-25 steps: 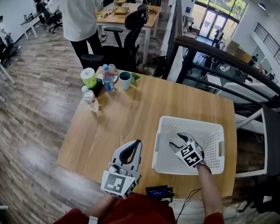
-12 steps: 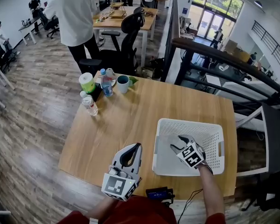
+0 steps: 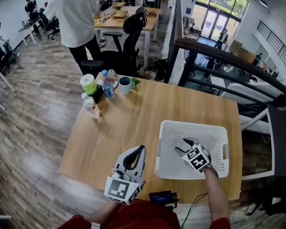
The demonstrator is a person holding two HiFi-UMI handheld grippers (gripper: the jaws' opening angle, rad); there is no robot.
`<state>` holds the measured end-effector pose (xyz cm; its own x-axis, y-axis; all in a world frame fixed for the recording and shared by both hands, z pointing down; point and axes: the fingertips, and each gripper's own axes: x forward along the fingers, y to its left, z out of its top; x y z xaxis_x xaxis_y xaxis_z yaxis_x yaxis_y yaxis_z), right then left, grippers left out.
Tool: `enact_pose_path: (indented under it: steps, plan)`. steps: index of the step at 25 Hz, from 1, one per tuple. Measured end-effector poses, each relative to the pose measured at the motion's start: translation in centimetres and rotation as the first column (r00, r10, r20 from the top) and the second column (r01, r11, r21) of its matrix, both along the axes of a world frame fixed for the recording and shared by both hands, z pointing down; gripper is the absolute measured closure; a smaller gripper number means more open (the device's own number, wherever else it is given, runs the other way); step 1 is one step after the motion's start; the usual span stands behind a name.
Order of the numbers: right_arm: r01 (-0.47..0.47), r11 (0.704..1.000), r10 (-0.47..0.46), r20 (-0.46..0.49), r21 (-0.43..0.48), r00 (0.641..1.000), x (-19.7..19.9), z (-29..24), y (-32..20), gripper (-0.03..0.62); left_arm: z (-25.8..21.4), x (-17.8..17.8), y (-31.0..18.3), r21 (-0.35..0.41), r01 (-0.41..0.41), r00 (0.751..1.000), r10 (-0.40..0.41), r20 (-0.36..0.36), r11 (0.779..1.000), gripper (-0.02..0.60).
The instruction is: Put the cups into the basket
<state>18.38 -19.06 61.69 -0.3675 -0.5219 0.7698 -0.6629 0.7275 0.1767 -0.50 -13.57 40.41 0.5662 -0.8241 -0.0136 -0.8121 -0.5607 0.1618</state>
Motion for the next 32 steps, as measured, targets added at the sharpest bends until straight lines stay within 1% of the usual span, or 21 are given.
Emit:
enact_pose_path:
  steps: [3,8,11,14,18,32]
  plan:
    - [0.005,1.0,-0.005,-0.007,0.014,1.0,0.4,0.2,-0.3,0.358,0.1,0.1,0.0,0.001,-0.001,1.0,0.001,0.002,1.0,0.575]
    - [-0.008,1.0,0.007,-0.022,-0.013,1.0,1.0,0.1,0.3,0.358,0.3,0.1,0.2,-0.001,0.0,1.0,0.0,0.0,1.0,0.575]
    - [-0.015,1.0,0.014,-0.019,-0.003,1.0,1.4,0.3,0.4,0.359,0.4,0.0,0.4,-0.009,0.002,1.0,-0.002,0.0,1.0,0.575]
    - [-0.009,1.0,0.009,-0.022,-0.002,1.0,1.5,0.0,0.3,0.359,0.5,0.1,0.3,-0.002,-0.002,1.0,0.002,-0.001,1.0,0.575]
    - [-0.007,1.0,0.007,-0.028,-0.02,1.0,1.8,0.0,0.4,0.359,0.4,-0.1,0.1,-0.025,0.015,1.0,-0.015,0.004,1.0,0.575]
    - [-0.009,1.0,0.009,-0.032,0.011,0.999,1.7,0.1,0.0,0.358,1.2,0.3,0.1,-0.028,-0.005,1.0,0.005,-0.01,1.0,0.575]
